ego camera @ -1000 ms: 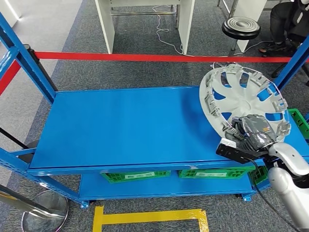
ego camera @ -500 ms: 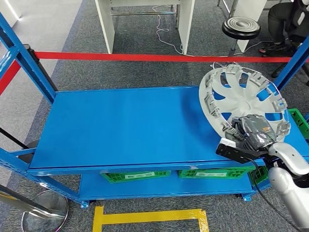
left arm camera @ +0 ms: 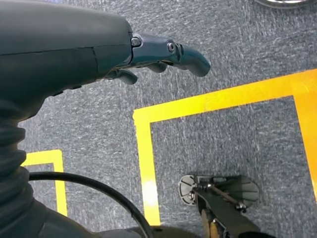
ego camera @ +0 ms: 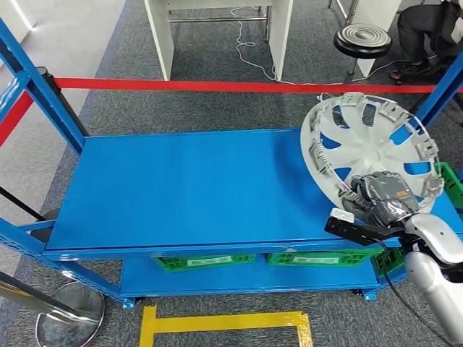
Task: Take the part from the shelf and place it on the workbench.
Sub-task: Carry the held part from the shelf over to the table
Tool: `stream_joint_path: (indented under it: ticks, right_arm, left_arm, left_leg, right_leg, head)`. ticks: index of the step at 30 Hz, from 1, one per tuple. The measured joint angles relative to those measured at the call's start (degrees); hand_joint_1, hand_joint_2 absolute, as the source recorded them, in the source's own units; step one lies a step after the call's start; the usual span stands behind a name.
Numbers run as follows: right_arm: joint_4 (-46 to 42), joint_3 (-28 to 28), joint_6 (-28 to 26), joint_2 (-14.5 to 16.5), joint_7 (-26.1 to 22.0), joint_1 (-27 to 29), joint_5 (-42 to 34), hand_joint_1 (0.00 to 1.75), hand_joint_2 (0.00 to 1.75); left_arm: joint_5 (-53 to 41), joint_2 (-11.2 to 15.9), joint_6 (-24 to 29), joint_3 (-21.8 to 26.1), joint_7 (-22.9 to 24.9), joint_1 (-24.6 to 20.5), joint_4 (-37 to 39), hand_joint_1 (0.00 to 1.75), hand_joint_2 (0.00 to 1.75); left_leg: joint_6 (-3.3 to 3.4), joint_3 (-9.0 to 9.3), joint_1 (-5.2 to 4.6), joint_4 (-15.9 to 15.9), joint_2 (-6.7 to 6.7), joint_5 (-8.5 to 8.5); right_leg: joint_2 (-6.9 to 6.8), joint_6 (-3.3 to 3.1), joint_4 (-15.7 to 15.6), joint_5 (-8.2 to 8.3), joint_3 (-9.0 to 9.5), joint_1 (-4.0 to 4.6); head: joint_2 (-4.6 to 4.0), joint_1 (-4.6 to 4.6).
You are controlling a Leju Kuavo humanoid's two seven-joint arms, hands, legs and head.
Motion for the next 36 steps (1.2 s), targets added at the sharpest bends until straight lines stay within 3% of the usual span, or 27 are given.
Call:
stream_joint_path:
  ticks: [1, 2, 3, 6, 8, 11, 12, 13, 14, 15, 17, 18, 19, 20, 22, 24, 27, 28, 29, 31, 32, 33, 34, 36]
  right_arm:
    - [0.02, 0.01, -0.05, 0.02, 0.12, 0.05, 0.05, 1.75, 1.75]
    - [0.05, 0.04, -0.18, 0.02, 0.21, 0.08, 0.08, 1.75, 1.75]
    - [0.08, 0.08, -0.37, 0.04, 0.26, 0.20, 0.14, 1.75, 1.75]
    - [0.12, 0.13, -1.27, 0.14, 0.20, 1.01, 0.50, 1.75, 1.75]
    - [0.13, 0.08, -1.71, 0.16, 0.15, 1.63, 0.79, 1.75, 1.75]
    - [0.13, -0.03, -2.08, 0.16, 0.18, 2.50, 1.14, 1.75, 1.75]
    - [0.14, -0.04, -2.23, 0.16, 0.19, 2.78, 1.19, 1.75, 1.75]
    - [0.15, -0.04, -2.37, 0.16, 0.18, 3.00, 1.22, 1.75, 1.75]
    - [0.15, -0.04, -2.48, 0.17, 0.17, 3.18, 1.24, 1.75, 1.75]
    - [0.15, -0.05, -2.52, 0.17, 0.17, 3.26, 1.24, 1.75, 1.75]
    - [0.14, -0.07, -2.57, 0.19, 0.18, 3.28, 1.24, 1.75, 1.75]
    - [0.14, -0.07, -2.61, 0.20, 0.20, 3.28, 1.25, 1.75, 1.75]
    - [0.15, -0.07, -2.64, 0.22, 0.21, 3.31, 1.27, 1.75, 1.75]
    - [0.15, -0.05, -2.67, 0.25, 0.20, 3.37, 1.28, 1.75, 1.75]
    - [0.15, -0.11, -2.67, 0.25, 0.20, 3.68, 1.31, 1.75, 1.75]
    - [0.17, -0.26, -2.66, 0.21, 0.23, 3.87, 1.28, 1.75, 1.75]
    - [0.21, -0.50, -2.69, 0.17, 0.24, 4.06, 1.38, 1.75, 1.75]
    - [0.22, -0.54, -2.72, 0.17, 0.24, 4.13, 1.42, 1.75, 1.75]
    - [0.23, -0.56, -2.74, 0.17, 0.24, 4.19, 1.44, 1.75, 1.75]
    - [0.24, -0.60, -2.75, 0.18, 0.24, 4.24, 1.44, 1.75, 1.75]
    - [0.24, -0.58, -2.75, 0.24, 0.23, 4.22, 1.44, 1.75, 1.75]
    - [0.22, -0.60, -2.76, 0.29, 0.19, 4.26, 1.44, 1.75, 1.75]
    - [0.21, -0.60, -2.77, 0.37, 0.15, 4.36, 1.45, 1.75, 1.75]
    - [0.19, -0.60, -2.79, 0.50, 0.05, 4.73, 1.45, 1.75, 1.75]
  left_arm:
    - [0.15, 0.08, 0.09, -0.21, -0.01, -0.01, 0.03, 0.00, 1.75]
    - [0.28, 0.21, 0.17, -0.37, -0.01, -0.05, 0.09, 0.00, 1.75]
    - [0.46, 0.40, 0.23, -0.49, -0.01, -0.05, 0.16, 0.00, 1.75]
    - [1.07, 0.63, 0.26, -0.88, 0.01, 0.15, 0.30, 0.00, 1.75]
    - [1.34, 0.57, 0.27, -1.24, 0.03, 0.34, 0.31, 0.00, 1.75]
    - [1.75, 0.45, 0.27, -1.89, 0.06, 0.37, 0.31, 0.00, 1.75]
    - [1.87, 0.43, 0.27, -2.03, 0.06, 0.35, 0.31, 0.00, 1.75]
    - [1.96, 0.40, 0.27, -2.15, 0.06, 0.34, 0.31, 0.00, 1.75]
    - [1.99, 0.39, 0.27, -2.27, 0.06, 0.33, 0.31, 0.00, 1.75]
    - [1.99, 0.38, 0.28, -2.38, 0.06, 0.31, 0.31, 0.00, 1.75]
    - [1.98, 0.60, 0.31, -2.61, 0.06, 0.27, 0.36, 0.00, 1.75]
    - [1.99, 0.76, 0.34, -2.72, 0.06, 0.22, 0.42, 0.00, 1.75]
    - [2.00, 0.91, 0.37, -2.82, 0.05, 0.19, 0.47, 0.00, 1.75]
    - [2.00, 0.98, 0.38, -2.91, 0.05, 0.18, 0.52, 0.00, 1.75]
    - [2.02, 0.99, 0.40, -3.08, 0.05, 0.18, 0.54, 0.00, 1.75]
    - [2.12, 0.91, 0.35, -3.23, 0.05, 0.08, 0.55, 0.00, 1.75]
    - [2.84, 0.49, 0.25, -3.45, 0.09, 0.00, 0.55, 0.00, 1.75]
    - [3.20, 0.33, 0.25, -3.60, 0.16, -0.02, 0.55, 0.00, 1.75]
    - [3.50, 0.22, 0.25, -3.80, 0.28, -0.05, 0.55, 0.00, 1.75]
    - [3.87, 0.13, 0.25, -4.26, 0.57, -0.15, 0.55, 0.00, 1.75]
    - [3.96, 0.26, 0.25, -4.47, 0.69, -0.20, 0.56, 0.00, 1.75]
    - [4.00, 0.30, 0.25, -4.61, 0.75, -0.24, 0.58, 0.00, 1.75]
    - [4.03, 0.40, 0.25, -4.71, 0.78, -0.25, 0.60, 0.00, 1.75]
    - [4.04, 0.34, 0.25, -4.80, 0.79, -0.14, 0.63, 0.00, 1.75]
  left_leg:
    - [-0.63, -0.24, 0.26, 0.60, -0.06, -0.28]
    - [-1.30, -0.67, 0.40, 1.48, -0.16, -0.61]
    - [-1.87, -1.22, 0.36, 2.34, -0.29, -0.86]
    - [-2.83, -2.80, 0.09, 3.86, -0.50, -0.97]
    - [-3.14, -3.86, 0.23, 5.53, -0.40, -2.88]
    - [-2.52, -6.53, 0.02, 15.23, -0.33, -10.45]
    - [-1.98, -7.10, -0.29, 18.56, -0.34, -12.32]
    - [-1.33, -6.96, -0.75, 20.37, -0.35, -13.01]
    - [-0.56, -5.91, -1.36, 20.09, -0.37, -12.49]
    - [0.35, -4.04, -2.12, 17.71, -0.41, -10.96]
    - [2.97, 0.41, -3.75, 10.12, -0.68, -7.57]
    - [3.97, 1.95, -4.36, 6.89, -0.77, -6.54]
    - [4.66, 2.70, -4.80, 4.86, -0.85, -6.05]
    - [4.81, 2.84, -4.99, 3.96, -0.82, -5.78]
    - [4.60, 2.95, -5.04, 1.82, -0.72, -4.09]
    - [4.19, 2.99, -4.48, -0.54, -0.55, -2.20]
    - [3.07, 1.55, -3.69, -0.91, -0.38, -0.84]
    - [2.68, 0.82, -3.46, -0.54, -0.33, -0.56]
    - [2.31, 0.03, -3.18, -0.07, -0.28, -0.29]
    - [1.63, -1.70, -2.53, 1.31, -0.20, 0.09]
    - [1.23, -2.68, -2.36, 2.17, -0.23, 0.21]
    - [0.86, -3.56, -2.31, 3.08, -0.32, 0.31]
    - [0.51, -4.26, -2.36, 3.88, -0.44, 0.46]
    - [0.08, -5.16, -2.46, 4.65, -0.69, 1.17]
  right_leg:
    - [-0.08, 0.77, -3.35, 1.29, 1.77, -0.34]
    - [0.00, 1.12, -6.03, 2.29, 3.27, -0.51]
    - [0.07, 1.07, -7.50, 2.49, 4.03, -0.64]
    - [0.20, -0.40, -6.53, 2.04, 2.86, -0.61]
    - [0.07, -1.14, -5.89, 2.23, 1.67, -0.40]
    - [-0.14, -2.26, -5.82, 3.05, 0.48, 0.69]
    - [-0.21, -2.57, -5.82, 3.31, 0.16, 1.18]
    - [-0.24, -2.90, -5.79, 3.52, -0.10, 1.67]
    - [-0.26, -3.16, -5.77, 3.69, -0.25, 2.13]
    - [-0.24, -3.39, -5.76, 3.83, -0.29, 2.55]
    - [-0.24, -3.79, -5.85, 4.19, -0.39, 2.97]
    - [-0.27, -3.86, -5.95, 4.55, -0.54, 2.92]
    - [-0.30, -3.79, -6.16, 5.02, -0.79, 2.67]
    - [-0.32, -3.65, -6.46, 5.59, -1.03, 2.48]
    - [-0.24, -3.35, -7.27, 6.36, -1.36, 2.24]
    - [0.02, -2.98, -6.00, 4.30, -2.34, 2.36]
    - [0.22, -1.71, 2.55, -1.71, -4.69, 1.87]
    - [0.19, -1.17, 4.92, -2.25, -4.90, 1.58]
    - [0.16, -0.58, 5.75, -1.66, -4.37, 1.23]
    - [0.08, 0.76, 1.86, 1.26, -0.74, 0.35]
    - [0.10, 1.53, -1.44, 1.68, 1.73, 0.13]
    - [0.21, 1.72, -4.26, 1.52, 3.58, 0.02]
    - [0.25, 1.58, -6.13, 0.83, 4.66, 0.02]
    - [0.23, 0.10, -6.83, 0.47, 4.51, 0.24]
  head:
    - [0.00, 0.06]
    - [0.00, 0.28]
    - [0.00, 0.45]
    - [0.00, 0.30]
    - [0.00, -0.12]
    - [0.00, -0.70]
    - [0.00, -0.76]
    - [0.00, -0.77]
    - [0.00, -0.75]
    - [0.00, -0.75]
    - [0.00, -0.55]
    - [0.00, -0.45]
    - [0.00, -0.38]
    - [0.00, -0.37]
    - [0.00, -0.51]
    - [0.00, -0.43]
    - [0.00, -0.28]
    - [0.00, -0.25]
    - [0.00, -0.26]
    - [0.00, -0.25]
    - [0.00, -0.13]
    - [0.00, -0.09]
    - [0.00, -0.07]
    - [0.00, -0.20]
